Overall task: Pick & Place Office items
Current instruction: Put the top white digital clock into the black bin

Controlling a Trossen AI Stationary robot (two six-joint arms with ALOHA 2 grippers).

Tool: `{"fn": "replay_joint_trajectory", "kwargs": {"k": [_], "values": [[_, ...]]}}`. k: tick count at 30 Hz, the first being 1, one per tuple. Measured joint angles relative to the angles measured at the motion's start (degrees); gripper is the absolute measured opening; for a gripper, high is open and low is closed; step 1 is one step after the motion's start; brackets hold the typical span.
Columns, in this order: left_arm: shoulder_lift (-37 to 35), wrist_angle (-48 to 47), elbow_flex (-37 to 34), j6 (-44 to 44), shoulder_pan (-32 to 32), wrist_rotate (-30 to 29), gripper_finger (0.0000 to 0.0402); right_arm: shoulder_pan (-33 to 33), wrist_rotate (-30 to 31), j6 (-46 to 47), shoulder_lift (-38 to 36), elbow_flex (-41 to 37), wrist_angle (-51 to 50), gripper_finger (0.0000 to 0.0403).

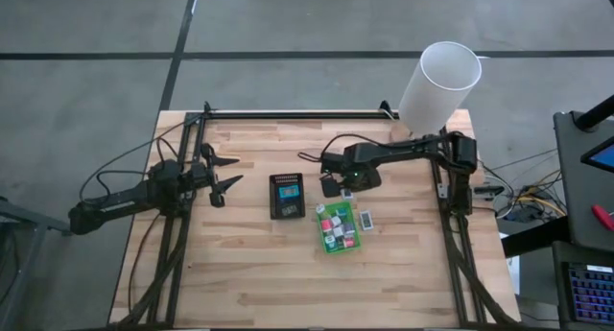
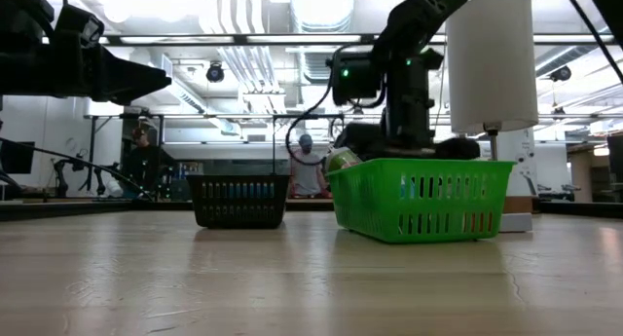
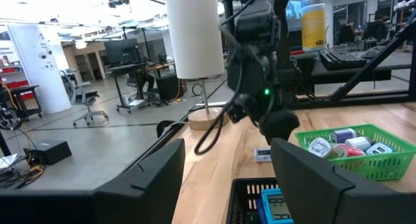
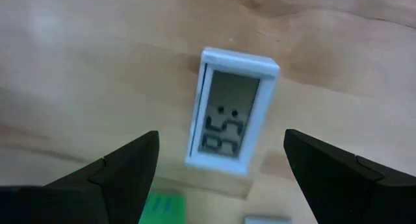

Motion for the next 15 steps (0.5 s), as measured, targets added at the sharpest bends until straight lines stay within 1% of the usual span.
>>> {"fn": "replay_joint_trajectory", "kwargs": {"k": [9, 12, 15], "values": [[0.01, -0.02, 0.0, 0.0, -0.02, 0.01, 0.0234, -0.02, -1.06, -1.19, 4.66, 1.34, -0.06, 0.0322], [0.02, -0.02, 0.0, 0.0, -0.02, 0.01, 0.0234, -0.02, -1.04, -1.57, 5.15, 2.03, -0.85, 0.0304], [0.02, -0.02, 0.0, 0.0, 0.0, 0.0, 0.0234, -0.02, -0.57, -1.62, 4.95, 2.21, -0.49, 0.0276]]}}
